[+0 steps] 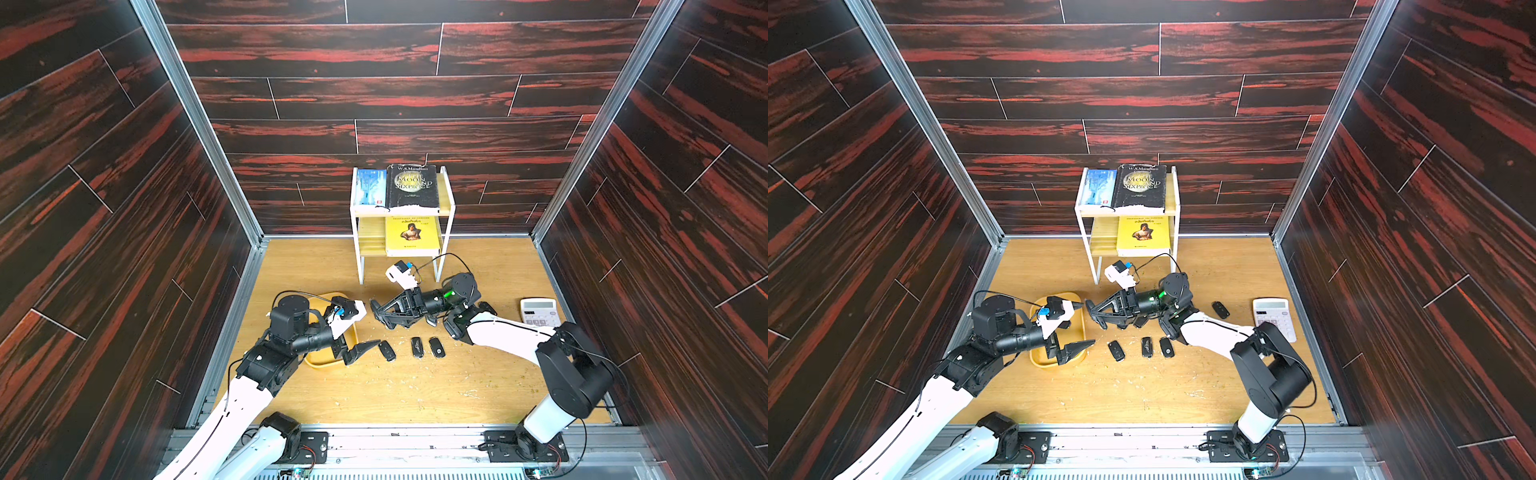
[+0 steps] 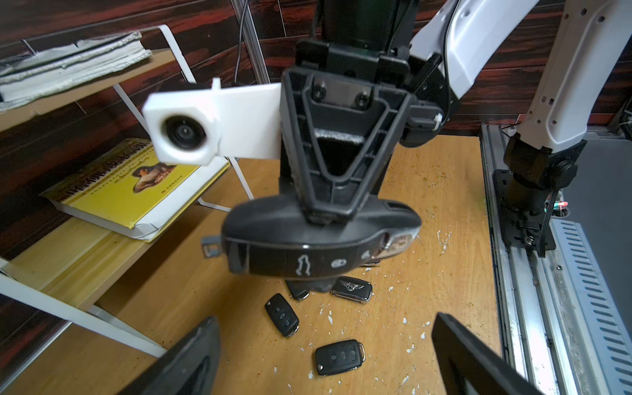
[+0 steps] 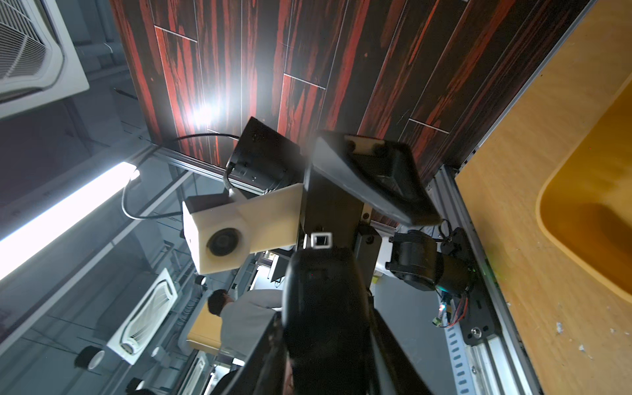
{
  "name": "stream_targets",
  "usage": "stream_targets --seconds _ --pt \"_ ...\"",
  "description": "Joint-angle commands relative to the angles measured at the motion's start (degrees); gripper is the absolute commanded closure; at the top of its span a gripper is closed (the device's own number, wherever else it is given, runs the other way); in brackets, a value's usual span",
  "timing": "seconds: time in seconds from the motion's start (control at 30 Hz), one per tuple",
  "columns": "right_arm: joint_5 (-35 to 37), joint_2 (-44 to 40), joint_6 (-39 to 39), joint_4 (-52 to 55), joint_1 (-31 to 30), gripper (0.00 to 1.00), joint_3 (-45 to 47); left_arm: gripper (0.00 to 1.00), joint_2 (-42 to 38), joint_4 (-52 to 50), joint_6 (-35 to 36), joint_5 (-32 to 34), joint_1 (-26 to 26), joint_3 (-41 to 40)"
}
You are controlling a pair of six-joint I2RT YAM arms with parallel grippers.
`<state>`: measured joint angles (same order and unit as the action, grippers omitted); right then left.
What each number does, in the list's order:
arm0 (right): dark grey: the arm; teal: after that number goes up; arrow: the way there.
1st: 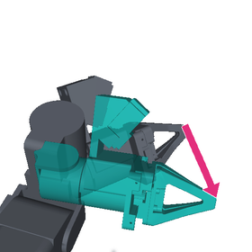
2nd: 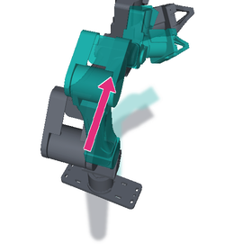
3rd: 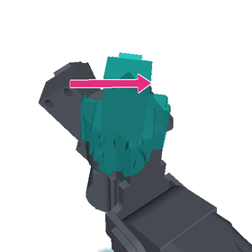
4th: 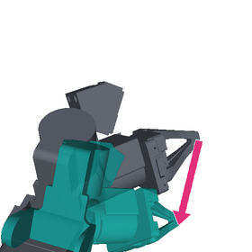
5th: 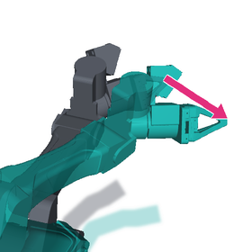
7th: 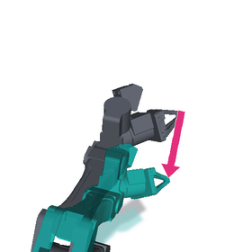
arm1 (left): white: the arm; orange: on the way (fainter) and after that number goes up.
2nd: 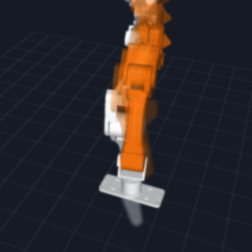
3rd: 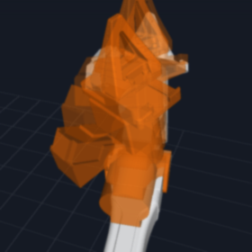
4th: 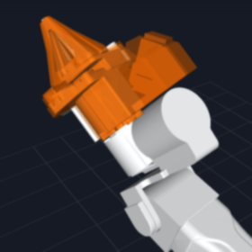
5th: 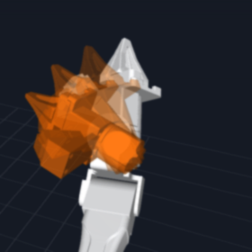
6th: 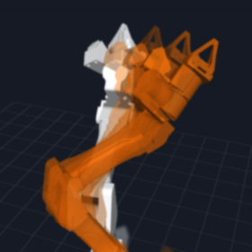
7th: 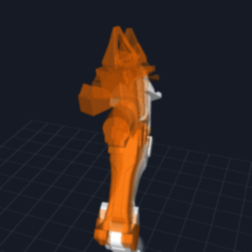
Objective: Place the car key into the storage box
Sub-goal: Pick up the car key from the center of the board.
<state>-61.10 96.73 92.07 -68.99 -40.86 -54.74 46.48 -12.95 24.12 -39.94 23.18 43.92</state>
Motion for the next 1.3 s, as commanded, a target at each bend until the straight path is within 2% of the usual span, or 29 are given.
stream_targets --seconds 0.0,0.33,0.67,1.27 --pt "-0.08 1.91 7.08 -11.57 -0.36 0.61 0.34 0.0 0.09 -1.31 1.1 0.63 0.53 2.43" --pt "0.67 5.57 12.16 -19.57 -1.14 0.61 -0.27 0.0 2.09 -0.68 0.87 1.17 2.21 2.88" --pt "0.9 6.03 12.43 -20.28 -1.43 0.61 0.59 0.0 2.3 2.43 0.49 3.77 2.49 2.97" --pt "1.68 8.17 13.81 -23.23 -1.81 0.62 0.69 0.02 3.87 2.32 -0.88 3.07 3.84 5.3"
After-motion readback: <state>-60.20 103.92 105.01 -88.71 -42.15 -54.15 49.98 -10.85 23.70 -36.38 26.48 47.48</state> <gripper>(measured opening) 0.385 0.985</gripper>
